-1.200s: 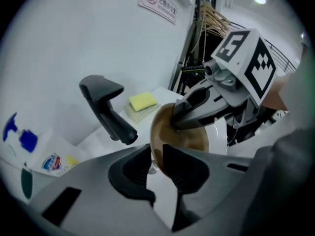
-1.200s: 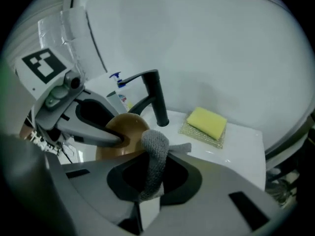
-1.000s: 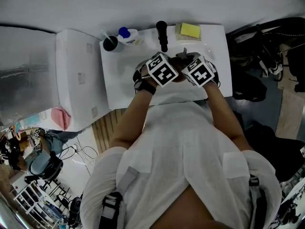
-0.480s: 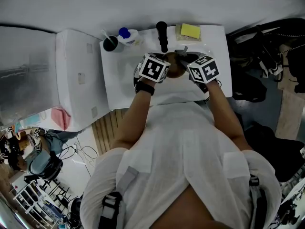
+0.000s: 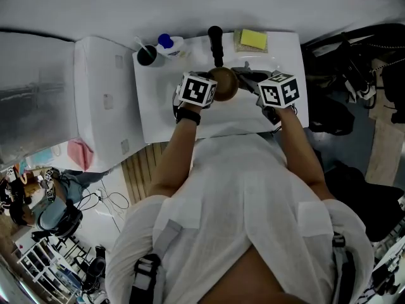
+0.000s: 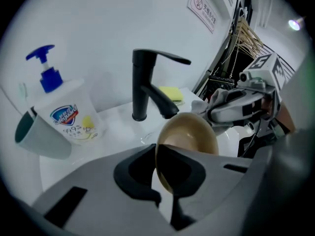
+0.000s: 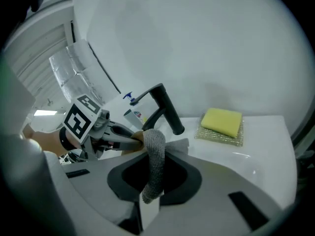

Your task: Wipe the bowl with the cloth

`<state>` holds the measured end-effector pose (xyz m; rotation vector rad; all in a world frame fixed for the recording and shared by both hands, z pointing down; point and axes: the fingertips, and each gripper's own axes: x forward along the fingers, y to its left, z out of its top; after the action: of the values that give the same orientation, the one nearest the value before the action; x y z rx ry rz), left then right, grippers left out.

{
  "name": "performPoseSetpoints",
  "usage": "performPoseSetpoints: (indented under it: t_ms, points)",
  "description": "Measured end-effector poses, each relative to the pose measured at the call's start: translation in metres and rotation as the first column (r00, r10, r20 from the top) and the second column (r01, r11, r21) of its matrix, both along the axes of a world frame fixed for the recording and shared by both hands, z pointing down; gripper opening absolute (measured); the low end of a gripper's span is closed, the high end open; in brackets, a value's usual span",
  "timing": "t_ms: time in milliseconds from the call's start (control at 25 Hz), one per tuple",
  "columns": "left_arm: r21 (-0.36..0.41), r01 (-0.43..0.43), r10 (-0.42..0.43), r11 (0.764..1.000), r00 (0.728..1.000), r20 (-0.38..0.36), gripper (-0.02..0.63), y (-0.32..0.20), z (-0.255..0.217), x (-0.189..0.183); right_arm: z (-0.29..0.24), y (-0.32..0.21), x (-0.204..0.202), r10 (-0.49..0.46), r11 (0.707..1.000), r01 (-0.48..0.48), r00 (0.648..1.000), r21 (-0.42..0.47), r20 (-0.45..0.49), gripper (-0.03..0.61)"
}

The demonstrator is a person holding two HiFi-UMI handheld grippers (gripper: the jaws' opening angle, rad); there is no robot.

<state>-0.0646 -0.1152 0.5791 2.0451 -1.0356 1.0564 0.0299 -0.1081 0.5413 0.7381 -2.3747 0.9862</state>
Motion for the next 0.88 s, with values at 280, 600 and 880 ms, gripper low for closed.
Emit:
performPoseSetpoints:
  t_ms: [280, 600, 880]
  points:
    - [-0.116, 0.085, -0.085, 0.990, 0.996, 0.004, 0.017, 0.012, 0.047, -0.026, 0.005, -0.001, 0.014, 0.035, 0.999, -0.034, 0.998, 0.021, -0.055, 0.048]
    - [-0.199, 0.159, -0.161, 0.967, 0.987, 0.004, 0.017, 0.024, 0.092, -0.038, 0.012, 0.009, 0.019, 0.043, 0.999, -0.041, 0.996, 0.027, -0.079, 0.048]
    - [-0.231, 0.177, -0.183, 0.957, 0.983, -0.001, 0.020, 0.027, 0.116, -0.040, 0.013, 0.010, 0.020, 0.042, 0.999, -0.040, 0.995, 0.022, -0.095, 0.048]
